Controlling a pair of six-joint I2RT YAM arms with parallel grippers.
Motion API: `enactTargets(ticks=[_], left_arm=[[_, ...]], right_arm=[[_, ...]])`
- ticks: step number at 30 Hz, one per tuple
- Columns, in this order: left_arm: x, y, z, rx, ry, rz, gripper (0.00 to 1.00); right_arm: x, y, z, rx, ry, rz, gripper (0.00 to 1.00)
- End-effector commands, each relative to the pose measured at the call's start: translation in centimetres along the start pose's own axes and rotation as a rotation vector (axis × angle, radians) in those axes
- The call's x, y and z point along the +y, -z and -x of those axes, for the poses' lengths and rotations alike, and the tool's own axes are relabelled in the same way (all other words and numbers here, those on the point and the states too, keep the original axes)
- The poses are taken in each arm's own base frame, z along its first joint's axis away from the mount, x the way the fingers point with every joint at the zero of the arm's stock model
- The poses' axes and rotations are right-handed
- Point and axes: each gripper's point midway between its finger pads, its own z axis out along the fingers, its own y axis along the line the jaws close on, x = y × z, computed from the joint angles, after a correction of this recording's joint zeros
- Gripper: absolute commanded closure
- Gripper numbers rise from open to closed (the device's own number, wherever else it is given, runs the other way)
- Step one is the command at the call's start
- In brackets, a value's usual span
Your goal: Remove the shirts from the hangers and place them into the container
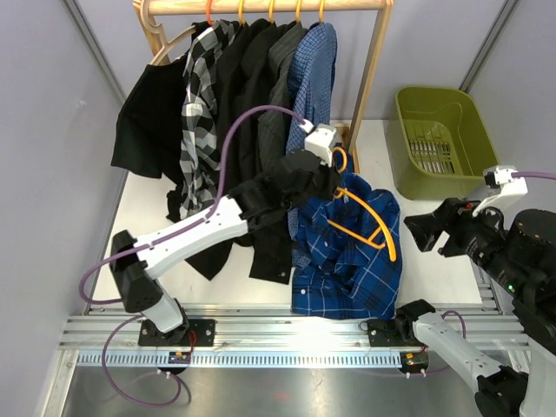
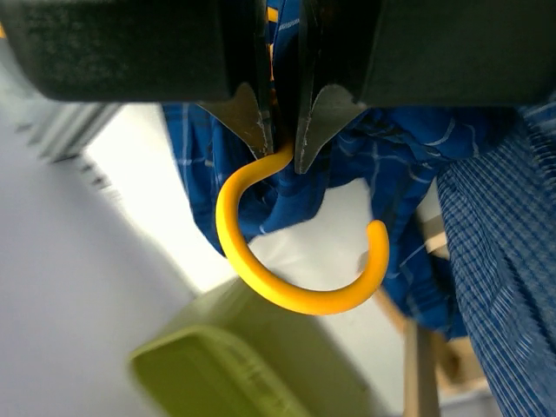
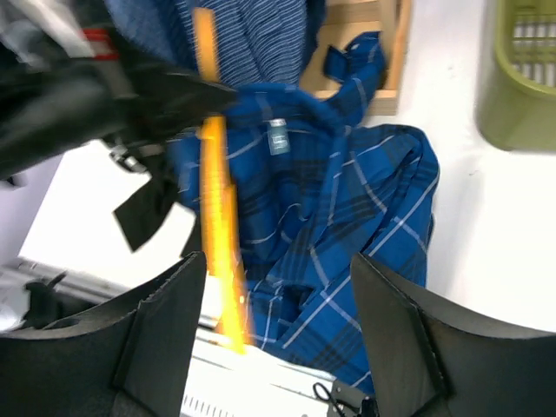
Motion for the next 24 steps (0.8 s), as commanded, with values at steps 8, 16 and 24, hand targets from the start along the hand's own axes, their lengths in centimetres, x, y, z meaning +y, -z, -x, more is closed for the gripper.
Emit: enactTargets(ticks=[8,16,24], left_arm=[[0.7,-1.7,-0.3,0.046,-0.118,0.039,1.0],[-2.0,-0.9,2.4,0.022,-0.095,-0.067,1.0],[-4.0,-1.6,1.6,0.06,-0.081,-0.128,1.0]], right_arm=[[2.9,0.1,-4.1,0.198,0.032,0.197,0.31],[2.9,-2.4,-6.8,0.299,0.014,0.214,0.32],[3.1,-4.9,-7.9,0.331,0.001,0.233,0.49]])
